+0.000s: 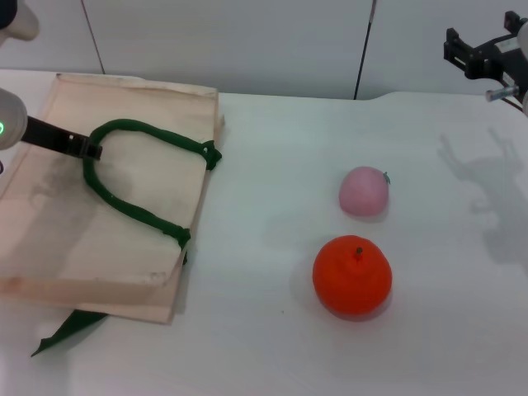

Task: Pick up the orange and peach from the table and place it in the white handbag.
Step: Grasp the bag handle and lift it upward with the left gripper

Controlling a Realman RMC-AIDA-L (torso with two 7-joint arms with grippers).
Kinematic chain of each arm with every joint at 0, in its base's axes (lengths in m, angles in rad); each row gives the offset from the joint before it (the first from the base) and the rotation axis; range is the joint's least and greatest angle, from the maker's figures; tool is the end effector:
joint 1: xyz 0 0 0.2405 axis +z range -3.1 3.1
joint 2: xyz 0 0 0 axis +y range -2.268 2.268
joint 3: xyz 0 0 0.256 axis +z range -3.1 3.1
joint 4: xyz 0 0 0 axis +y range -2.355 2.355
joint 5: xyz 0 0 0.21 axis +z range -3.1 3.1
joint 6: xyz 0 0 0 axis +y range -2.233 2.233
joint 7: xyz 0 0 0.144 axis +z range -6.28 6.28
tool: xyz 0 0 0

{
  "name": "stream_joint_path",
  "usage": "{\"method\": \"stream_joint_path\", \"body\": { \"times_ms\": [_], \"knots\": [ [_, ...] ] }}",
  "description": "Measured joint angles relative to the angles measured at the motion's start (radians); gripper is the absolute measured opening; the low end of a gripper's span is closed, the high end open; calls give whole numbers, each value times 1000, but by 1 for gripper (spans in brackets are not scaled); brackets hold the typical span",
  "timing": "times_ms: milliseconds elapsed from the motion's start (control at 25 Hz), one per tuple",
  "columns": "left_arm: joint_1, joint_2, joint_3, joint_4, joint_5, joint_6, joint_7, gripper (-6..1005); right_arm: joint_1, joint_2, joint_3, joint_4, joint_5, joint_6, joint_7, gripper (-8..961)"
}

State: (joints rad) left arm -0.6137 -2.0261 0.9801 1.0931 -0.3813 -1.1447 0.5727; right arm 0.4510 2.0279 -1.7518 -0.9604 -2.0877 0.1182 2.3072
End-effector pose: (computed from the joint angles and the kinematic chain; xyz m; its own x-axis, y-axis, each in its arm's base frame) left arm -0.2771 0.4147 0.0812 0.5709 0.7877 0.2316 0.6612 -0.2738 -0.6984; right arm 0.2221 0.4319 0.0068 0.8610 -0.1648 -0.4811 -0.5077 -0.2239 -0.8319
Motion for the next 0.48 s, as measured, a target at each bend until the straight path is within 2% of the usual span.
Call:
{"method": "stream_joint_path", "body": {
  "times_ms": [480],
  "knots": [
    [-6,0,0,-33,9,37,-5,463,-2,0,-3,0,0,0,1,867]
  ]
}}
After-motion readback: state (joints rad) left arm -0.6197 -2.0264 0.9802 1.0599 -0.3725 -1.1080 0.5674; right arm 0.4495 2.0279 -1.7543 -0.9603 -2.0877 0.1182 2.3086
